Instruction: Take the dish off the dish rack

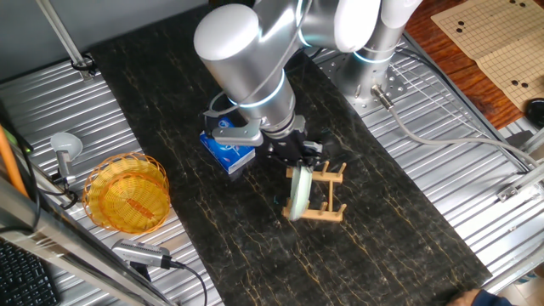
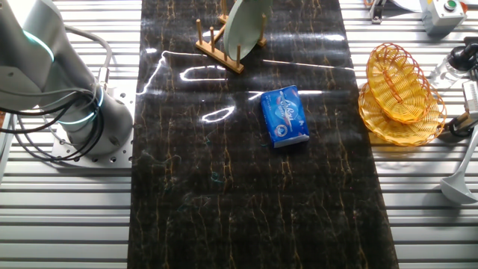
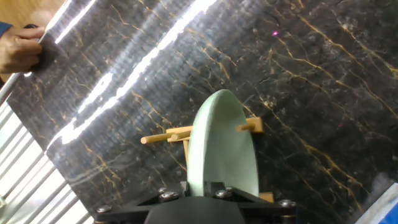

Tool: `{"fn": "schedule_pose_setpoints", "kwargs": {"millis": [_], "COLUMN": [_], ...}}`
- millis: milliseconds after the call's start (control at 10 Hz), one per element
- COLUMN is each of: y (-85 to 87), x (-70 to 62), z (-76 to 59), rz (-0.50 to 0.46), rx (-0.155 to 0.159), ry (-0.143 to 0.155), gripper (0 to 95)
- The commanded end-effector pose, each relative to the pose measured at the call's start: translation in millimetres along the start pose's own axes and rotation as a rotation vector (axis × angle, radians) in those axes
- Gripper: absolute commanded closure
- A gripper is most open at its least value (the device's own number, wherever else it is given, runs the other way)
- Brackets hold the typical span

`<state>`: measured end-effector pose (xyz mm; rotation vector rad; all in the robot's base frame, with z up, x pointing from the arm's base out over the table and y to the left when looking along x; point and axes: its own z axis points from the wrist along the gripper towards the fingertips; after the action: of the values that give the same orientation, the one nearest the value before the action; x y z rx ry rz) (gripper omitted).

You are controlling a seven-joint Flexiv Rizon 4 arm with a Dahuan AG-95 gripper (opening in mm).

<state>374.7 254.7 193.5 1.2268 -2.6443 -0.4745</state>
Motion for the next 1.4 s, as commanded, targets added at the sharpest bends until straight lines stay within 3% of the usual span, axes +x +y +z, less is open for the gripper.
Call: {"fn": "schedule_pose_setpoints", "kwargs": {"millis": [100, 300, 700, 800, 900, 1400], "y": [-1.3, -0.8, 0.4, 1.7, 1.9, 2.1], "x": [0.3, 0.4, 3.1, 5.6, 7.2, 8.7], "z": [0.9, 0.4, 2.4, 4.7, 4.4, 0.2], "rz": [0.008, 0.0, 0.007, 0.014, 0.018, 0.028], "rx": [-0.027, -0.04, -0.123, -0.171, -0.197, -0.223], "ry": [-0.007, -0.009, -0.052, -0.083, -0.094, -0.095], "gripper": [95.0, 95.0, 95.0, 95.0, 95.0, 95.0]}}
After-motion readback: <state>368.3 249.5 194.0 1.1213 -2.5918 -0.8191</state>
